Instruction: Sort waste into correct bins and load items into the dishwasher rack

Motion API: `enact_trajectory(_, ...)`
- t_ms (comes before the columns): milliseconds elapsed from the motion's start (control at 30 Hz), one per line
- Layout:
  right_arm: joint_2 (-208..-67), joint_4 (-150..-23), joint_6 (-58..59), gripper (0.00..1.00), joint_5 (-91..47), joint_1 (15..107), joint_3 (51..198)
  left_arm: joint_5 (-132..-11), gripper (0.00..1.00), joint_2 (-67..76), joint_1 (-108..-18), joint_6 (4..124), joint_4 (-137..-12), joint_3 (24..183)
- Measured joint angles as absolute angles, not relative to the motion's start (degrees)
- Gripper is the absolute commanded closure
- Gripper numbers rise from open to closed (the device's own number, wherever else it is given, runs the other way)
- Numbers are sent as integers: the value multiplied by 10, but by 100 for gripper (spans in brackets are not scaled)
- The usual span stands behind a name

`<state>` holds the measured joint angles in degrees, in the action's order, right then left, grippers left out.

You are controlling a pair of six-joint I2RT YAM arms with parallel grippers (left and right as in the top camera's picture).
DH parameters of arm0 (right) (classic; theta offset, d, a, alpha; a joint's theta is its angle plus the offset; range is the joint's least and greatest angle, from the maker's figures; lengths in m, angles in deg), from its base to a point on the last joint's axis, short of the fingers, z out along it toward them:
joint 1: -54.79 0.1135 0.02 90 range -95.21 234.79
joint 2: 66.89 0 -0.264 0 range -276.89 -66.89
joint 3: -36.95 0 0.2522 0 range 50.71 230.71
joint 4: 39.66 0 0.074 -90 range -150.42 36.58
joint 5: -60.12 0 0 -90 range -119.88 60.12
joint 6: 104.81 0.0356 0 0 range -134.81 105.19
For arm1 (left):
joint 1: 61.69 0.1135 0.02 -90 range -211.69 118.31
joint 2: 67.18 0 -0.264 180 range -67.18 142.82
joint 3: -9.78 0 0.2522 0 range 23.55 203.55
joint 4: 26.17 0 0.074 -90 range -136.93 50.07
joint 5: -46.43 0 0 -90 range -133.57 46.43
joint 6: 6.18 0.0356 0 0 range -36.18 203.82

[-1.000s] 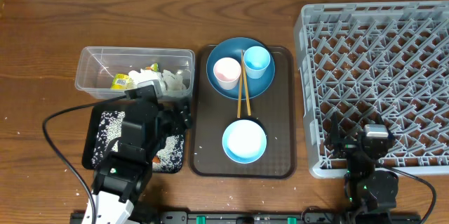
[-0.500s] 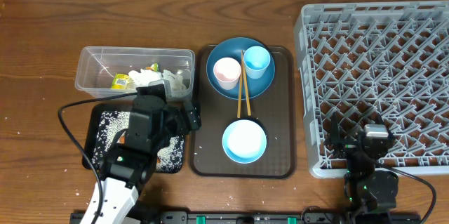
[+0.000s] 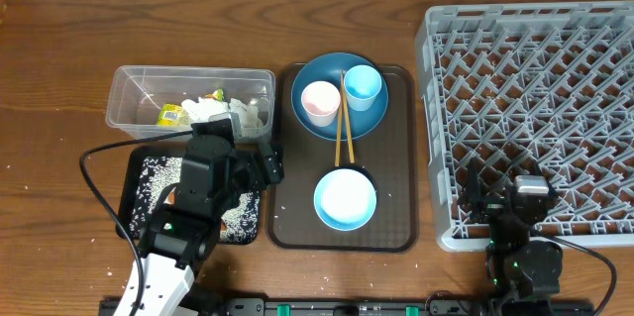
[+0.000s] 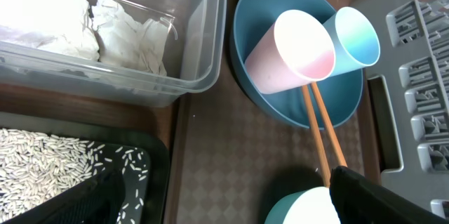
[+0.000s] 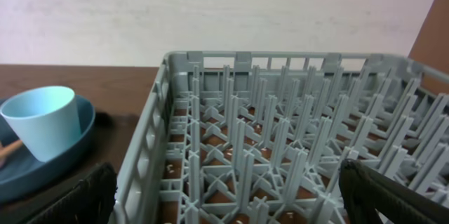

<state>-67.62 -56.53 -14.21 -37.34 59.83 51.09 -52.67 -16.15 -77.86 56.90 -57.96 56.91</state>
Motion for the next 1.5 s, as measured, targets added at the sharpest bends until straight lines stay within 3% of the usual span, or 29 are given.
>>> enact_trajectory(267, -677, -584, -73, 1, -369, 598, 547, -527, 0, -188, -779, 569, -588, 569)
enact_trajectory(467, -705, -691, -56, 1, -358, 598, 703, -527, 1, -197, -779, 569, -587, 569)
enact_trajectory(667, -820, -788, -47, 1, -302, 598, 882, -527, 1, -197, -779, 569, -586, 569)
enact_trajectory(933, -1064, -929, -8, 1, -106, 598, 1128, -527, 2, -197, -779, 569, -586, 569)
enact_trajectory(1200, -1234, -949, 69, 1, 161, 598, 1185, -521, 2, -198, -779, 569, -596, 569)
enact_trajectory(1333, -1284, -986, 77, 22, 218, 607, 1185, -517, 2, -211, -779, 574, -607, 569)
enact_trajectory(1500, -1335, -1003, 68, 37, 234, 683, 1184, -499, 2, -254, -779, 606, -625, 569)
